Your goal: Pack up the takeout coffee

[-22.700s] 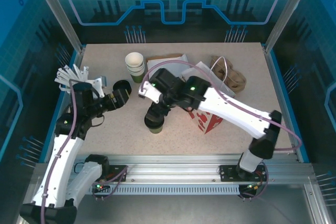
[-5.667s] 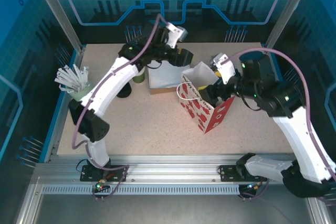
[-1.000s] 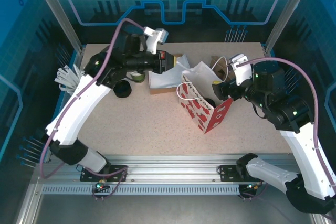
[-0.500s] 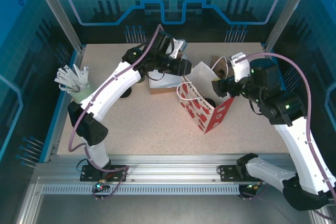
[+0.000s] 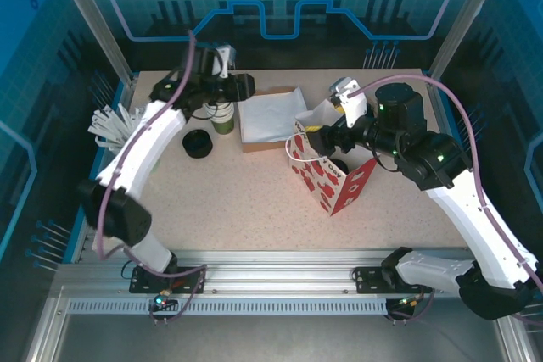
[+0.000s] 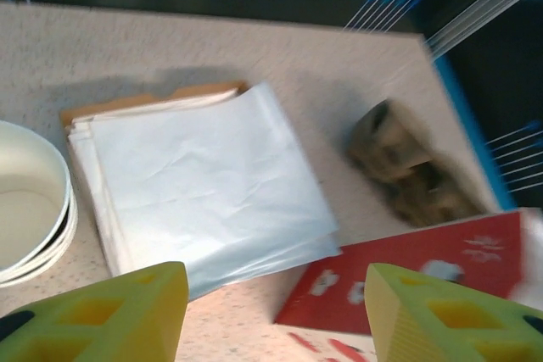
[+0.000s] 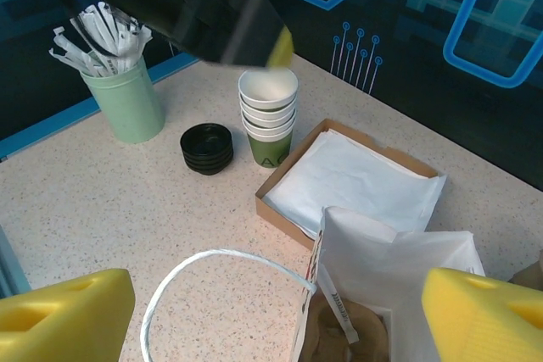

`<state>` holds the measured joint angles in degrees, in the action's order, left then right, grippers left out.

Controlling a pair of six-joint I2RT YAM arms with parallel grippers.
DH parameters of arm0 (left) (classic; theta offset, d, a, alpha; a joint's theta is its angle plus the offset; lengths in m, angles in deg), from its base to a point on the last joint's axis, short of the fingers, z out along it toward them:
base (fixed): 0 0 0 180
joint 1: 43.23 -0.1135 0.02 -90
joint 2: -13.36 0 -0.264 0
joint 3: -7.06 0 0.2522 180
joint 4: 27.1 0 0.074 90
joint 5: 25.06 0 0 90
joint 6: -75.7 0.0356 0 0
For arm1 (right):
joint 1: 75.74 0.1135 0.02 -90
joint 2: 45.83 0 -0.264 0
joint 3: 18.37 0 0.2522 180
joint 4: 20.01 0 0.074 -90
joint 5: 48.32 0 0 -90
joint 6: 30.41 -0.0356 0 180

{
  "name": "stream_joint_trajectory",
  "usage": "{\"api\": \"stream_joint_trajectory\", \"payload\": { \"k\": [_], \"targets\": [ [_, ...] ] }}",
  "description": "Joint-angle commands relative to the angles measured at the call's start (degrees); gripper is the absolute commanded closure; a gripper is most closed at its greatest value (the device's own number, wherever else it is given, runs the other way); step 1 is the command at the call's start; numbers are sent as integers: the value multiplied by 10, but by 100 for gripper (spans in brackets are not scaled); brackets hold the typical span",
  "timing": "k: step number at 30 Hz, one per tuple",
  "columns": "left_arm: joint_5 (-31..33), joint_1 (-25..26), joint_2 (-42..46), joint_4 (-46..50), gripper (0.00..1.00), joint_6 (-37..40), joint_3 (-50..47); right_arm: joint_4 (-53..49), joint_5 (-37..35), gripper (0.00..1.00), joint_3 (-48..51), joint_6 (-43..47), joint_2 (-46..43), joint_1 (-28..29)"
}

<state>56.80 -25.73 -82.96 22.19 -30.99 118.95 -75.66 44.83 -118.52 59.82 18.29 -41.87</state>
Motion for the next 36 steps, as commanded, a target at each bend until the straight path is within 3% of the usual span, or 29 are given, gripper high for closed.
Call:
{"api": "stream_joint_trajectory", "payload": {
  "k": [1, 8, 14, 24, 32, 36],
  "targets": [
    [46, 17, -96, 38, 38, 51, 40, 21, -10, 11, -9, 7, -7, 8],
    [88, 52, -283, 98, 30, 97, 176, 10, -20, 9, -6, 13, -10, 7],
    [116, 69, -387, 161, 24, 124, 282, 6, -15, 9, -3, 12, 2, 8],
    [120, 75, -439, 195, 20, 144, 315, 10, 3, 9, 4, 10, 18, 8],
    [121, 74, -457, 201, 25, 147, 322, 8, 6, 9, 9, 10, 18, 9],
    [121, 74, -465, 204, 32, 148, 325, 6, 3, 9, 11, 11, 14, 9]
  ]
}}
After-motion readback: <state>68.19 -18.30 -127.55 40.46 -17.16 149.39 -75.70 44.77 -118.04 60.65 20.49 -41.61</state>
